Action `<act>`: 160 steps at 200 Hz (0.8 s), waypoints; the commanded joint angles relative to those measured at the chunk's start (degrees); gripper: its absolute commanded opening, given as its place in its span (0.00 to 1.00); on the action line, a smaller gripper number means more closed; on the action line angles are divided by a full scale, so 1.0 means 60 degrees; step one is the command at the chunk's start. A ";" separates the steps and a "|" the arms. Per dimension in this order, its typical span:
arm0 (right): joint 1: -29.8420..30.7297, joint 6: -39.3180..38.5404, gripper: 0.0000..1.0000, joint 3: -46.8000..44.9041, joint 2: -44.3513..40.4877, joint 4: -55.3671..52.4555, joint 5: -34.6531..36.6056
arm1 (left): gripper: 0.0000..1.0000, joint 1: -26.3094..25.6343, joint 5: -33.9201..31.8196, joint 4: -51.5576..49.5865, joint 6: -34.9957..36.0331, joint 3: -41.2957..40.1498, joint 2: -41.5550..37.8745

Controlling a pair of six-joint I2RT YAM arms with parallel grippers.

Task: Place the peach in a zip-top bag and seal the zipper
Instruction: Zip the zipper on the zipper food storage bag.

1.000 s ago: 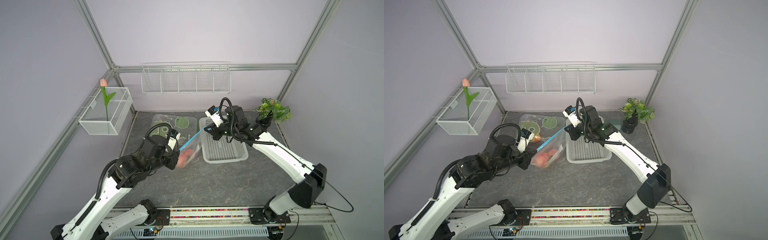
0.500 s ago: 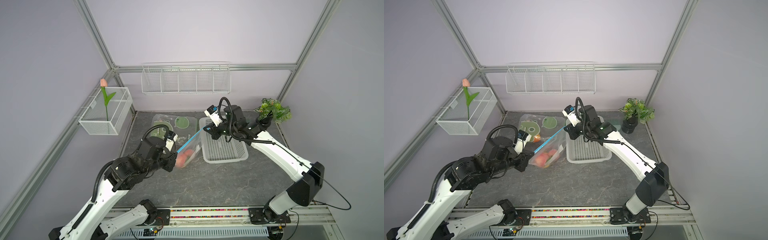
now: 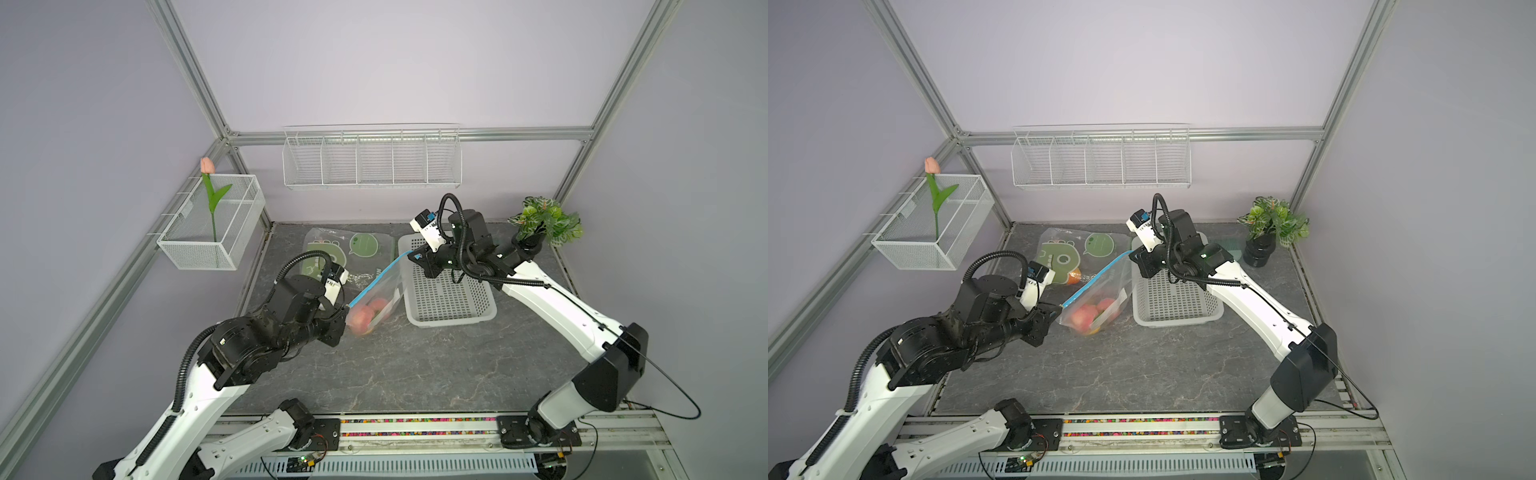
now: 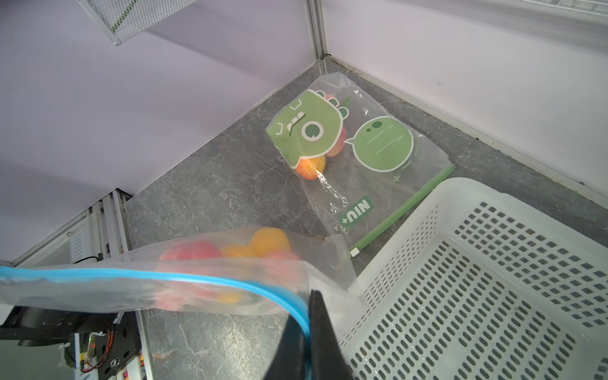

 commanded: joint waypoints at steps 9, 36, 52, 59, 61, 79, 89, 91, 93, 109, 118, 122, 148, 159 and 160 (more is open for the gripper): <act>-0.0127 -0.0203 0.07 -0.0159 -0.0217 0.0261 -0.0396 | 0.29 0.0069 0.0026 0.0921 0.0209 0.0356 0.0014; -0.0080 -0.0392 0.07 -0.0254 -0.0348 0.0231 -0.0578 | 0.39 0.0061 0.0257 0.1816 0.0588 0.0498 0.0518; -0.0052 -0.0469 0.07 -0.0266 -0.0372 0.0217 -0.0639 | 0.43 0.0068 0.0502 0.2198 0.0758 0.0627 0.0937; -0.0050 -0.0474 0.07 -0.0269 -0.0368 0.0217 -0.0646 | 0.44 0.0061 0.0656 0.2321 0.0774 0.0703 0.1141; -0.0057 -0.0470 0.07 -0.0265 -0.0360 0.0217 -0.0643 | 0.44 0.0061 0.0700 0.2362 0.0770 0.0723 0.1195; -0.0042 -0.0469 0.07 -0.0245 -0.0333 0.0203 -0.0685 | 0.46 0.0061 0.1055 0.2606 0.0718 0.0861 0.1666; -0.0033 -0.0471 0.07 -0.0226 -0.0328 0.0217 -0.0705 | 0.48 0.0061 0.1249 0.2762 0.0659 0.0869 0.1850; -0.0028 -0.0470 0.07 -0.0232 -0.0321 0.0217 -0.0706 | 0.49 0.0061 0.1270 0.2794 0.0654 0.0856 0.1881; -0.0033 -0.0469 0.07 -0.0219 -0.0326 0.0217 -0.0702 | 0.49 0.0068 0.1312 0.2828 0.0641 0.0849 0.1911; -0.0009 -0.0498 0.07 -0.0203 -0.0328 0.0217 -0.0716 | 0.49 0.0061 0.1413 0.3021 0.0594 0.0767 0.2114; -0.0020 -0.0499 0.07 -0.0198 -0.0332 0.0217 -0.0708 | 0.48 0.0065 0.1341 0.3058 0.0538 0.0755 0.2187; -0.0007 -0.0506 0.07 -0.0198 -0.0335 0.0220 -0.0717 | 0.48 0.0061 0.1308 0.3047 0.0535 0.0755 0.2225; -0.0015 -0.0556 0.07 -0.0210 -0.0331 0.0232 -0.0752 | 0.48 0.0062 0.1384 0.3298 0.0455 0.0572 0.2299; -0.0017 -0.0557 0.07 -0.0209 -0.0325 0.0231 -0.0760 | 0.48 0.0061 0.1404 0.3356 0.0443 0.0517 0.2369; -0.0019 -0.0557 0.07 -0.0200 -0.0327 0.0231 -0.0760 | 0.48 0.0061 0.1406 0.3354 0.0430 0.0506 0.2382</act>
